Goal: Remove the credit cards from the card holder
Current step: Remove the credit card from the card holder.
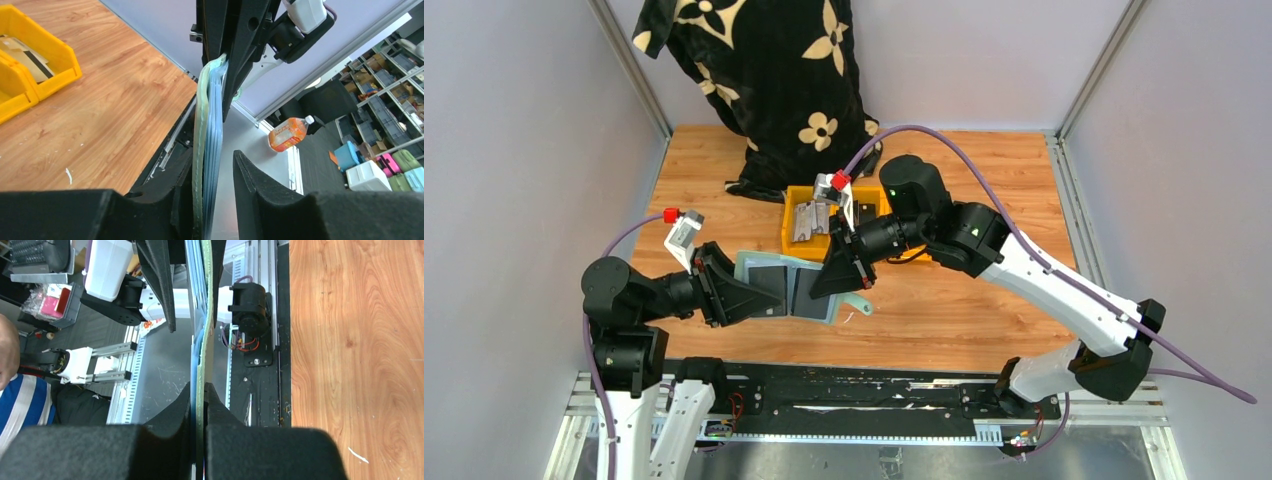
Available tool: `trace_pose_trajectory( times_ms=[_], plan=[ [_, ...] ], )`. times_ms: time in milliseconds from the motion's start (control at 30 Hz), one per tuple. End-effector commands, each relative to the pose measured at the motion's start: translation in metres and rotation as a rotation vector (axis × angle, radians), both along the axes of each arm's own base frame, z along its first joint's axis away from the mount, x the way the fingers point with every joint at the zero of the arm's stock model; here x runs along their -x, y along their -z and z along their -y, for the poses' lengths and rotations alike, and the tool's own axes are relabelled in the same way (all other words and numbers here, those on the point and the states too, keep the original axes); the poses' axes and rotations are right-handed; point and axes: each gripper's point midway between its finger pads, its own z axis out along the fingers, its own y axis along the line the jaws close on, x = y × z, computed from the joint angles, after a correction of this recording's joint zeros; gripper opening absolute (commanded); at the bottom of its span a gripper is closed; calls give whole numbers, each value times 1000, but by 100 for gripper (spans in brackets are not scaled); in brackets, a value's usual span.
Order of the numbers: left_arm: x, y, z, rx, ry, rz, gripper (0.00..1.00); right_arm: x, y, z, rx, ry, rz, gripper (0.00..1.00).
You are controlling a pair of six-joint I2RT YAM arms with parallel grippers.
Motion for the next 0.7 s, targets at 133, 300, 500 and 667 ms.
trace_pose_trajectory(
  times_ms=[133, 300, 500, 667],
  plan=[
    [13, 4, 1, -38, 83, 25, 28, 5, 3, 8, 58, -24, 60, 0],
    [13, 8, 0, -56, 72, 34, 4, 6, -1, 7, 50, -35, 65, 5],
    [-5, 11, -4, -70, -42, 45, 0, -34, -10, 18, 66, 200, 99, 43],
    [-30, 20, -10, -83, -170, 12, 0, -54, -42, 34, -122, 431, 72, 52]
  ],
)
